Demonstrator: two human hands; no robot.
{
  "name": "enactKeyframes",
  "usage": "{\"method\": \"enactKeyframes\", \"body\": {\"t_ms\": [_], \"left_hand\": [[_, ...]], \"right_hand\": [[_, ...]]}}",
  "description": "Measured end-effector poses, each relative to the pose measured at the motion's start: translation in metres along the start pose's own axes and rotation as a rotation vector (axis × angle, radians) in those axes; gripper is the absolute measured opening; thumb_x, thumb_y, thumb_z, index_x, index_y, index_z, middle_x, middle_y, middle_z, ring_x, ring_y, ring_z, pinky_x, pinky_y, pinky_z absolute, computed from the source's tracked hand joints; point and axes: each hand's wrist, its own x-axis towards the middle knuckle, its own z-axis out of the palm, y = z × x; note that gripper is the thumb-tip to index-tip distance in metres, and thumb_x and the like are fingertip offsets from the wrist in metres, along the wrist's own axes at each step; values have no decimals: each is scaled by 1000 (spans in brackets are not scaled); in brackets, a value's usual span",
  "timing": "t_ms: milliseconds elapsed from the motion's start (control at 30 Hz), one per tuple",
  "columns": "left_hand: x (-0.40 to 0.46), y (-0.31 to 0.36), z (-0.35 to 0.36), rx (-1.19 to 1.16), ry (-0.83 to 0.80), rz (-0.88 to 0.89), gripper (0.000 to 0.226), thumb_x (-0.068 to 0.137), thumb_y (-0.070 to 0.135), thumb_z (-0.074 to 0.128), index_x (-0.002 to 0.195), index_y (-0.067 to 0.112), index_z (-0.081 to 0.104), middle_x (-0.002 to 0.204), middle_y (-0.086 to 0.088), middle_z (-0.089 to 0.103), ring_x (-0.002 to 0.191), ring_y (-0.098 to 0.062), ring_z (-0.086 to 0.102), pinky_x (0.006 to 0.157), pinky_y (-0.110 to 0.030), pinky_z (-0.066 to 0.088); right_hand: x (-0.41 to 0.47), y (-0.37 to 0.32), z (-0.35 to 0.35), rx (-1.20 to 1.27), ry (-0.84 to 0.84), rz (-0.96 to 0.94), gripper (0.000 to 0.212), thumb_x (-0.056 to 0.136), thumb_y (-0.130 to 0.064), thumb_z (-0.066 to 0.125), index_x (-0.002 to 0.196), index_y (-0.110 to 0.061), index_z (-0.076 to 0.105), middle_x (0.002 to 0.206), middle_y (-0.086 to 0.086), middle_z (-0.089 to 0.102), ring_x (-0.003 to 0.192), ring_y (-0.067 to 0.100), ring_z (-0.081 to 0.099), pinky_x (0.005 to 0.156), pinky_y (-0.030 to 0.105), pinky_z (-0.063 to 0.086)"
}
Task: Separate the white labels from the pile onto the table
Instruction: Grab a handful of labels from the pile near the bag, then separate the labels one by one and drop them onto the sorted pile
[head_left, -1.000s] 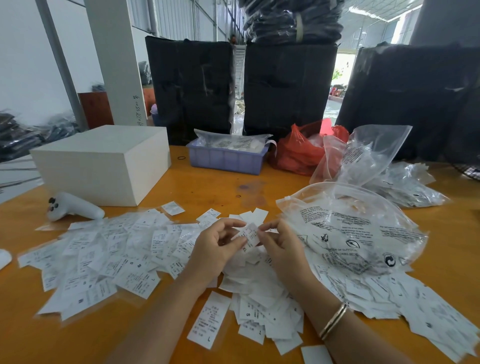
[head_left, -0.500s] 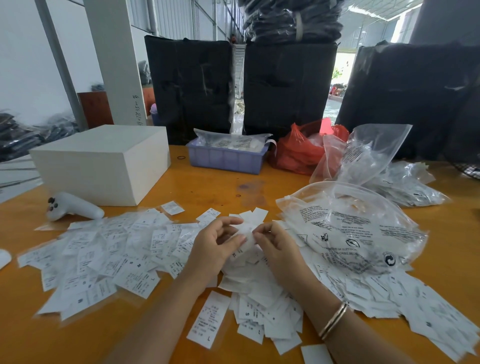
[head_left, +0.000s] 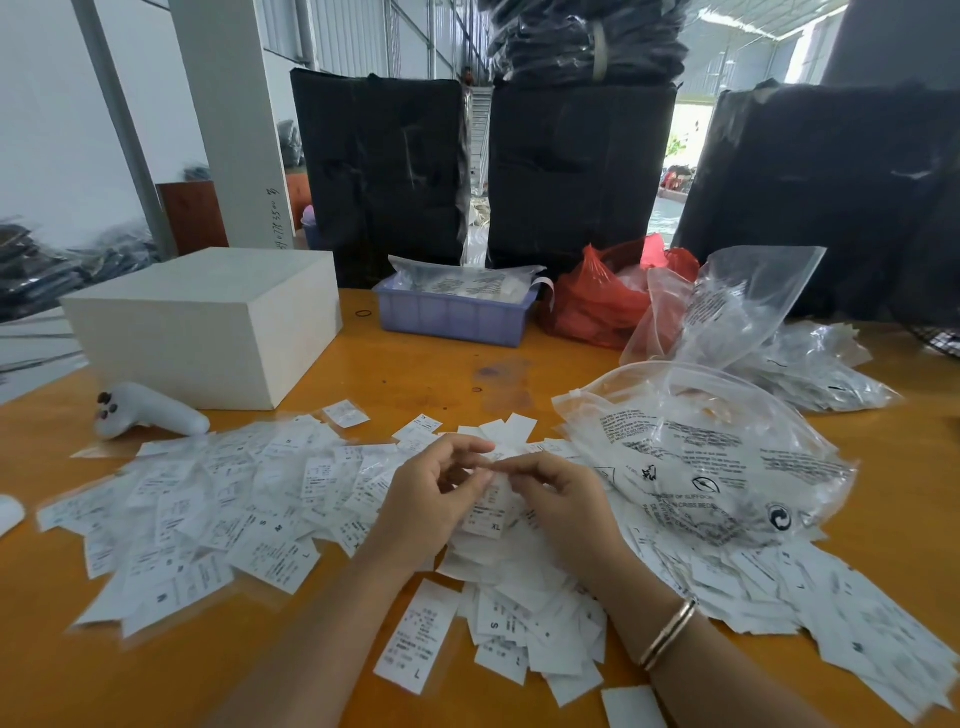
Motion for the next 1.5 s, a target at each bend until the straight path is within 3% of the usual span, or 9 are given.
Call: {"method": "enactKeyframes", "body": {"t_ms": [200, 467, 533, 633, 767, 867, 1067, 1233, 1500], "left_hand": [[6, -5, -12, 281, 298, 80, 17, 91, 10, 60, 99, 24, 64, 81, 11, 62, 62, 1, 55, 50, -7, 42], [12, -25, -39, 698, 522, -74, 21, 90, 6, 58, 101, 17, 72, 113, -5, 64, 88, -10, 51, 76, -19, 41], [11, -27, -38, 826, 515, -133, 23, 89, 11, 60, 106, 23, 71, 116, -3, 64, 100, -19, 56, 89, -37, 39], [11, -22, -30, 820, 451, -14, 20, 87, 10, 62, 101, 22, 71, 113, 0, 65, 106, -18, 55, 94, -39, 34], [6, -16, -16, 691, 126, 240, 22, 87, 3, 60, 94, 20, 73, 99, 7, 67, 93, -7, 53, 89, -34, 44], [4, -16, -13, 634, -73, 260, 25, 90, 7, 56, 96, 25, 72, 97, 18, 63, 96, -5, 52, 90, -31, 42], [4, -14, -14, 611, -113, 222, 26, 93, 9, 53, 99, 28, 70, 97, 21, 60, 99, -3, 52, 89, -24, 42], [4, -14, -13, 604, -116, 221, 26, 92, 9, 53, 99, 28, 70, 97, 21, 61, 98, -2, 51, 88, -24, 42], [3, -12, -12, 583, -99, 244, 28, 89, 4, 54, 97, 24, 72, 91, 23, 58, 95, -2, 51, 85, -18, 39]], "right_hand": [[0, -1, -1, -77, 116, -92, 39, 91, -5, 57, 105, -41, 58, 105, -13, 60, 83, -3, 55, 72, 8, 43], [24, -22, -58, -203, 534, -186, 31, 89, 7, 48, 92, -18, 66, 99, -4, 57, 85, -16, 50, 73, 1, 38], [30, -17, -81, -280, 602, -160, 33, 87, 8, 46, 92, -16, 69, 100, -4, 57, 82, -12, 51, 70, 3, 39], [44, 1, -116, -527, 546, 14, 36, 87, 5, 45, 101, -17, 70, 114, 3, 61, 88, 10, 57, 83, 28, 49], [55, 30, -142, -1005, 168, 368, 30, 92, -21, 52, 121, -18, 62, 128, 5, 58, 114, 25, 53, 95, 37, 40], [57, 40, -137, -1192, -46, 478, 27, 94, -35, 48, 103, -16, 65, 107, 6, 56, 98, 23, 48, 88, 35, 37], [58, 32, -129, -1017, 147, 458, 14, 89, -26, 58, 82, -18, 67, 87, 2, 65, 85, 21, 53, 83, 34, 36], [57, 33, -133, -959, 180, 505, 34, 91, -26, 49, 60, -15, 56, 64, 1, 55, 68, 18, 48, 78, 34, 26], [54, 27, -131, -1177, 350, 175, 36, 94, -24, 45, 59, -17, 45, 60, -4, 48, 67, 21, 48, 76, 35, 24]]}}
